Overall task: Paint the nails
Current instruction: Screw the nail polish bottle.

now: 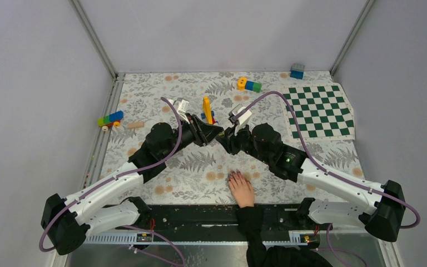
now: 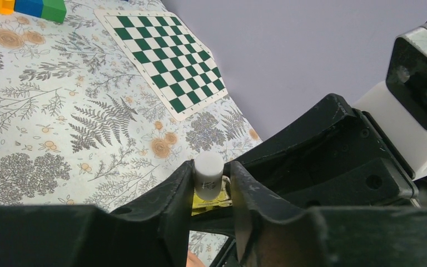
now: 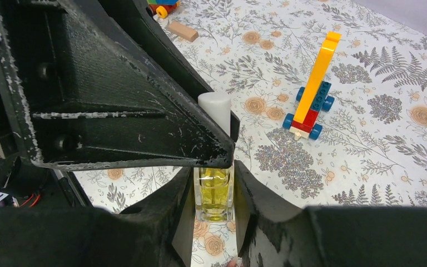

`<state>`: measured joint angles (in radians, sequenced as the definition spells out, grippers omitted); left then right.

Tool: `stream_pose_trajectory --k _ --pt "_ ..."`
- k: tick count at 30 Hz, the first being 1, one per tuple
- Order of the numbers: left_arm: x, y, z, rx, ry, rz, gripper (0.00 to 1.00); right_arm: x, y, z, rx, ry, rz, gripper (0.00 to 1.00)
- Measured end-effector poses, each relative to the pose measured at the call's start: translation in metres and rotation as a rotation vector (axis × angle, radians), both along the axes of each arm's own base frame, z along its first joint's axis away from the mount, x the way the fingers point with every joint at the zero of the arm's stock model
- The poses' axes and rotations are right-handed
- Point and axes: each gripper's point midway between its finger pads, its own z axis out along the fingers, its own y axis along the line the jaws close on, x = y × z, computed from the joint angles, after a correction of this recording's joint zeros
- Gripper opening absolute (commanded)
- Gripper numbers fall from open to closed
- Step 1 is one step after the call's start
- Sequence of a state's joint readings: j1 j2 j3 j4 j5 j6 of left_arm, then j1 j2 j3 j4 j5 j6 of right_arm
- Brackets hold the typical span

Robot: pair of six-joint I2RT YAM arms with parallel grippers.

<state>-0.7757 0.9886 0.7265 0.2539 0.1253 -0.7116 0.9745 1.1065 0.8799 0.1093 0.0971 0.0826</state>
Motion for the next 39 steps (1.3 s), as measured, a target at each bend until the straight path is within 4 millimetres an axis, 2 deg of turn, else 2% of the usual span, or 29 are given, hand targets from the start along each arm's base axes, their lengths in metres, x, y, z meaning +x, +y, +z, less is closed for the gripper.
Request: stream_pose_trajectory --k 6,7,17,23,30,39 --pt "0.001 0.001 -0.003 0.017 0.002 0.010 0.07 0.000 0.000 -0.002 -0.005 0.004 0.001 0.00" --pt "0.000 0.001 -0.004 0.019 0.003 0.010 0.00 0.000 0.000 -0.002 -0.007 0.005 0.001 0.00" --pt "-0.003 -0.001 -0.002 0.014 -0.003 -0.011 0.00 -0.004 0.000 -0.001 -0.012 0.013 0.016 0.00" --pt "-0.016 -0.002 0.014 -0.039 -0.062 -0.068 0.00 -0.017 -0.001 0.016 0.039 0.032 0.104 0.00" --pt "-0.042 -0.006 0.039 -0.118 -0.174 -0.193 0.00 -0.042 -0.003 0.042 0.144 0.085 0.300 0.00" --pt "-0.098 -0.009 0.078 -0.211 -0.373 -0.473 0.00 -0.098 -0.002 0.083 0.298 0.140 0.630 0.00"
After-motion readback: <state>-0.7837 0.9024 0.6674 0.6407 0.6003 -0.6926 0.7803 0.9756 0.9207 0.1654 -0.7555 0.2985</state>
